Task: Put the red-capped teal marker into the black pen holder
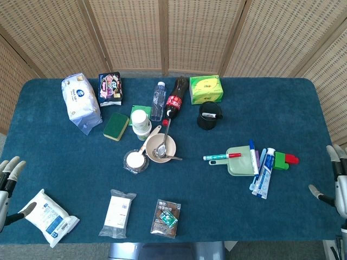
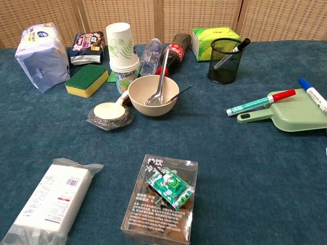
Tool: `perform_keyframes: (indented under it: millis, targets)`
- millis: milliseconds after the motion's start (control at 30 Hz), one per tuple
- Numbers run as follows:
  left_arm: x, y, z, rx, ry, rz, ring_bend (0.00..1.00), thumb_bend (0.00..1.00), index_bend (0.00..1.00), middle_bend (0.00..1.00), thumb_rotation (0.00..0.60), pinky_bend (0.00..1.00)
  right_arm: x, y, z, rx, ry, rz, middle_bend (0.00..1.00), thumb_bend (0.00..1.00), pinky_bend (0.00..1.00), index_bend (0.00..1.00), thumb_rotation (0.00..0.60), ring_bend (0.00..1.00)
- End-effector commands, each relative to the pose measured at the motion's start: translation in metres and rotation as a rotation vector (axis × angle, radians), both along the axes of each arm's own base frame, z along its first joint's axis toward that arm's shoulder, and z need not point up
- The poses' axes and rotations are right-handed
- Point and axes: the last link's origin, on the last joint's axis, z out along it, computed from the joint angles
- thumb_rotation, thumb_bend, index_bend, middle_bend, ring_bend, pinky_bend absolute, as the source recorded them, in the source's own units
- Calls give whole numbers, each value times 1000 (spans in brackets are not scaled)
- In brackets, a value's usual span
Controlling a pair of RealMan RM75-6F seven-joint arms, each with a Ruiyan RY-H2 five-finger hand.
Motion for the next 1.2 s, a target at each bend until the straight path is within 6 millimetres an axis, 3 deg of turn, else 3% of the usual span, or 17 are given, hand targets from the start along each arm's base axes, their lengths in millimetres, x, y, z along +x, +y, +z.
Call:
perform_keyframes:
  millis: [33, 200, 433, 933, 1200]
  targets:
    - [0, 0, 1, 0, -4, 3, 0, 180, 0, 0, 600, 0, 4, -2, -5, 12, 0, 21, 0, 0, 0, 16, 600, 0]
    - [-1, 0, 2, -4, -13, 9, 0, 180, 0, 0, 600, 0, 19, -11, -24, 67, -57, 88, 0, 0, 0, 173, 600, 0]
    - [0, 1, 1, -20, -17, -5, 0, 180, 0, 0, 600, 0, 41, -33, -65, 202, -78, 166, 0, 6, 0, 301, 600, 0]
    - [-1, 4, 1, -33, -30, -6, 0, 180, 0, 0, 600, 0, 99, -87, -118, 325, -48, 227, 0, 121, 0, 349, 600, 0]
    - [-1, 4, 3, -27, -38, -7, 0, 181, 0, 0, 600, 0, 121, -111, -145, 382, -19, 219, 0, 254, 0, 378, 600, 0]
